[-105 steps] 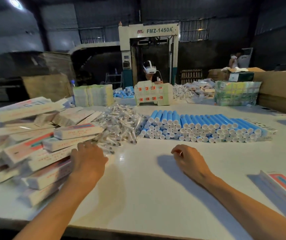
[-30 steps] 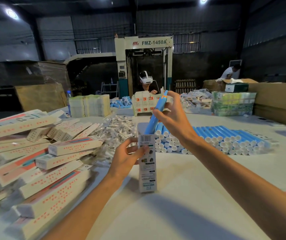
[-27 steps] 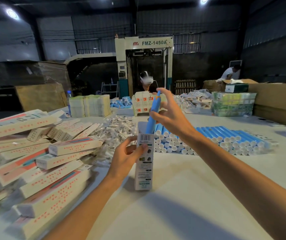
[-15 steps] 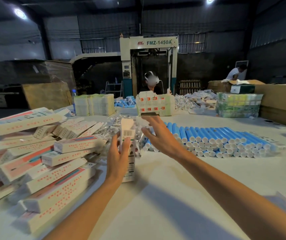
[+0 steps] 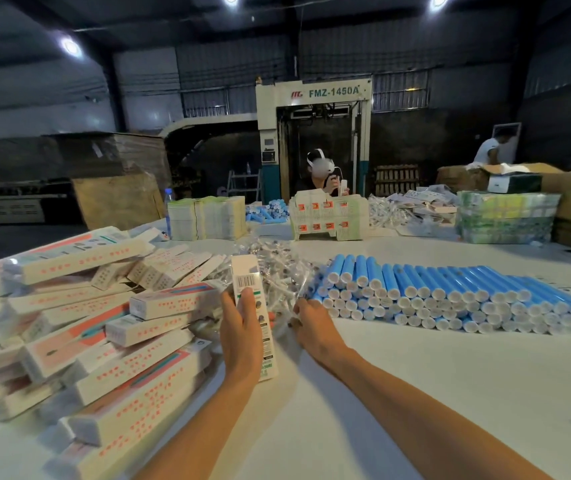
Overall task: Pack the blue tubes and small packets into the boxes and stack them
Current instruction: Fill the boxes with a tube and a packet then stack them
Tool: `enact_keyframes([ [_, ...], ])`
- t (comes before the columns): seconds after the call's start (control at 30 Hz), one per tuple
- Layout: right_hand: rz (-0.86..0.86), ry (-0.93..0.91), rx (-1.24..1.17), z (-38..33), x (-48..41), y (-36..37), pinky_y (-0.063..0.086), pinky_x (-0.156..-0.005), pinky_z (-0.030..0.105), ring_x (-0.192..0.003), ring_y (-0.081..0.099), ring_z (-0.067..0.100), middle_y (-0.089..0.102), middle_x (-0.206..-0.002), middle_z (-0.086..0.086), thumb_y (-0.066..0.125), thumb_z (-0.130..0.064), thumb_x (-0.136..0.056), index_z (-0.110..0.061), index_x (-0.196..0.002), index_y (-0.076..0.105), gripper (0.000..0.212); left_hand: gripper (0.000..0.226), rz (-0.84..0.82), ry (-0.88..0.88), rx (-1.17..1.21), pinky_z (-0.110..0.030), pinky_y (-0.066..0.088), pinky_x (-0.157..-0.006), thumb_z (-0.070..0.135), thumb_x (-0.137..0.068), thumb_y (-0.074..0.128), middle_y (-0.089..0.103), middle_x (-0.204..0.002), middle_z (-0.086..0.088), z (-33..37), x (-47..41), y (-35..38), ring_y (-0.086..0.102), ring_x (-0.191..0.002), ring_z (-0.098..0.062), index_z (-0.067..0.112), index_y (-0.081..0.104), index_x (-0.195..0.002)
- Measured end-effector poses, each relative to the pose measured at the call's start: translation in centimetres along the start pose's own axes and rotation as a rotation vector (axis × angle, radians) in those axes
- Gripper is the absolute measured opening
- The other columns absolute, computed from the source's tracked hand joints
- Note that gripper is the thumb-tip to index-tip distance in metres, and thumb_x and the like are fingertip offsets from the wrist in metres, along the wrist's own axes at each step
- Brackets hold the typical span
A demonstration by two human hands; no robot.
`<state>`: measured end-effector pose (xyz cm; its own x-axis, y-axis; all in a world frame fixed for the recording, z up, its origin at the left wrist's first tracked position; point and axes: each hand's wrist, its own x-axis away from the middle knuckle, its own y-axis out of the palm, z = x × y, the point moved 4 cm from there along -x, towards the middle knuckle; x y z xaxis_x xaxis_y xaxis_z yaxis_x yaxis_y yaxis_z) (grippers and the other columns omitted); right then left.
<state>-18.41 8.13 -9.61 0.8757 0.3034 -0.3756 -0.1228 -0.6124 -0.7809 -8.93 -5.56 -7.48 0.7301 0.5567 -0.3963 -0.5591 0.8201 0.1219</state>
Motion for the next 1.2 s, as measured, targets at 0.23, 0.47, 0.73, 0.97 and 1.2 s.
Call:
enact_keyframes([
  [0.23, -0.084, 0.093, 0.019, 0.6, 1.7, -3.9, 0.038, -0.069, 0.036, -0.095, 0.057, 0.035, 0.059, -0.107, 0.019, 0.059, -0.005, -0.092, -0.005, -0.128, 0.037, 0.042, 0.016, -0.097, -0.056, 0.116, -0.029, 0.057, -0.059, 0.03, -0.113, 0.042, 0.08, -0.1, -0.01, -0.3, 0.2, 0.8, 0.08, -0.079, -0.024, 0.031, 0.052, -0.124],
  [0.47, -0.092, 0.083, -0.323, 3.1, 7.6, -10.8, 0.049, -0.066, 0.035, -0.072, 0.059, 0.023, 0.056, -0.086, 0.011, 0.065, -0.004, -0.095, -0.019, -0.144, 0.027, 0.064, 0.018, -0.381, -0.097, 0.223, -0.037, 0.065, -0.074, 0.023, -0.113, 0.049, 0.08, -0.116, -0.006, 0.8, 2.4, 3.2, 0.08, -0.098, -0.031, 0.032, 0.051, -0.129],
  [0.73, 0.341, -0.023, -0.575, 3.3, 11.3, -21.8, 0.056, -0.07, 0.022, -0.084, 0.07, 0.009, 0.068, -0.102, 0.008, 0.052, -0.013, -0.107, -0.026, -0.146, 0.043, 0.043, 0.046, -0.602, -0.027, 0.142, -0.026, 0.061, -0.086, 0.035, -0.097, 0.071, 0.077, -0.125, 0.005, 3.7, 5.5, 6.3, 0.073, -0.115, -0.013, 0.026, 0.058, -0.14],
  [0.97, 0.497, -0.206, -0.58, -0.5, 8.6, -25.4, 0.06, -0.083, 0.024, -0.098, 0.074, 0.015, 0.063, -0.109, 0.008, 0.066, -0.004, -0.098, -0.018, -0.147, 0.037, 0.058, 0.046, -0.716, -0.167, 0.203, -0.038, 0.063, -0.084, 0.032, -0.091, 0.075, 0.079, -0.121, 0.001, 4.6, 7.3, 10.3, 0.074, -0.112, -0.02, 0.026, 0.06, -0.135],
  [1.2, 0.334, -0.197, -0.325, -1.1, 6.8, -23.3, 0.062, -0.07, 0.025, -0.085, 0.071, 0.01, 0.066, -0.1, 0.002, 0.074, -0.003, -0.092, -0.019, -0.124, 0.052, 0.042, 0.033, -0.718, -0.2, 0.282, -0.037, 0.065, -0.084, 0.014, -0.102, 0.068, 0.077, -0.122, -0.01, 4.3, 9.2, 12.0, 0.076, -0.106, -0.021, 0.017, 0.06, -0.134],
])
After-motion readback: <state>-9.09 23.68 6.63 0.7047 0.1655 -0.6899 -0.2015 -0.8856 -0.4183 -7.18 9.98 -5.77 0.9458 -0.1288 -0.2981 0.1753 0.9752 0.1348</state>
